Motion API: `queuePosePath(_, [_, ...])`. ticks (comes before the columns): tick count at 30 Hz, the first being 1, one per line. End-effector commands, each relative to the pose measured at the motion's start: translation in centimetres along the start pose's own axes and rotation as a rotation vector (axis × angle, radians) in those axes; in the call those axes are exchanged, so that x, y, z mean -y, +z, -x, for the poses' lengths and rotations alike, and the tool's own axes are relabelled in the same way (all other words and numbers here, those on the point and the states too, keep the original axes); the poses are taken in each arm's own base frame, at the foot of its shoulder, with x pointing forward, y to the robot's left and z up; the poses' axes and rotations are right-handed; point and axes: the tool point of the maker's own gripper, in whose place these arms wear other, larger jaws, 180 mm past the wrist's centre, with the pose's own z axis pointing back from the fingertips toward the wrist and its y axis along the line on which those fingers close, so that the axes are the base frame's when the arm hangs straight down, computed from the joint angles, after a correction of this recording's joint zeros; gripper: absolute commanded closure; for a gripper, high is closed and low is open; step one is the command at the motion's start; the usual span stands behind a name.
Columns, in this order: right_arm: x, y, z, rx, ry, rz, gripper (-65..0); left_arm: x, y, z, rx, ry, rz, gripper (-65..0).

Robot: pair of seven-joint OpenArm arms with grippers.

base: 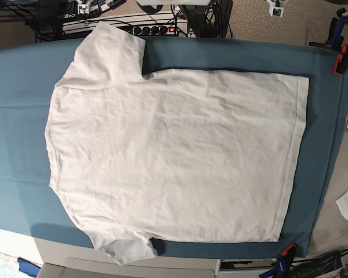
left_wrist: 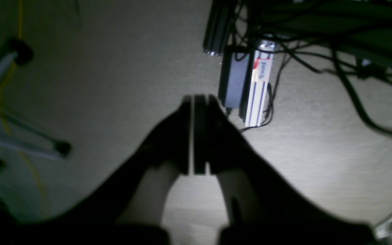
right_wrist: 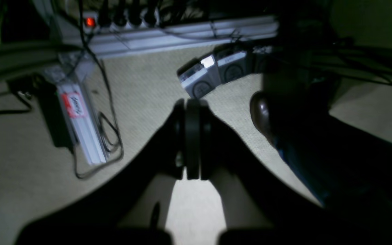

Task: Fold the T-shirt properly
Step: 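Lower both grippers toward the shirt's shoulder corners, then grasp the shirt's shoulder edge near the collar with the right gripper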

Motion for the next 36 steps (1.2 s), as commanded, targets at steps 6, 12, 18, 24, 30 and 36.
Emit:
queuePosePath(6, [0.6,5.3,-4.1,0.156,0.012,-0.015,0.0,1.0,5.2,-2.8,0.134,-0.050,0.027,0.0])
queuePosePath(12, [-0.4,10.7,-10.5,0.317,0.028,-0.054,0.0,0.9,9.5,-5.7,0.212,-0.032,0.057,0.0])
queuePosePath(18, [0.3,15.6,-17.0,0.482,0.025,-0.040,0.0,1.5,12.2,-8.1,0.229,0.011,0.180,0.0])
queuePosePath(24, [0.8,21.6,-22.5,0.665,-0.168,-0.187,0.0,1.6,13.4,-9.1,0.249,-0.008,0.274,0.0])
queuePosePath(30, [2.8,26.4,-25.3,0.851,-0.372,-0.308,0.0,1.4,13.5,-9.5,0.263,0.002,0.277,0.0])
queuePosePath(36, [7.5,24.7,-23.8,0.925,-0.663,-0.262,0.0,1.4,13.4,-11.1,0.304,0.011,0.287,0.0])
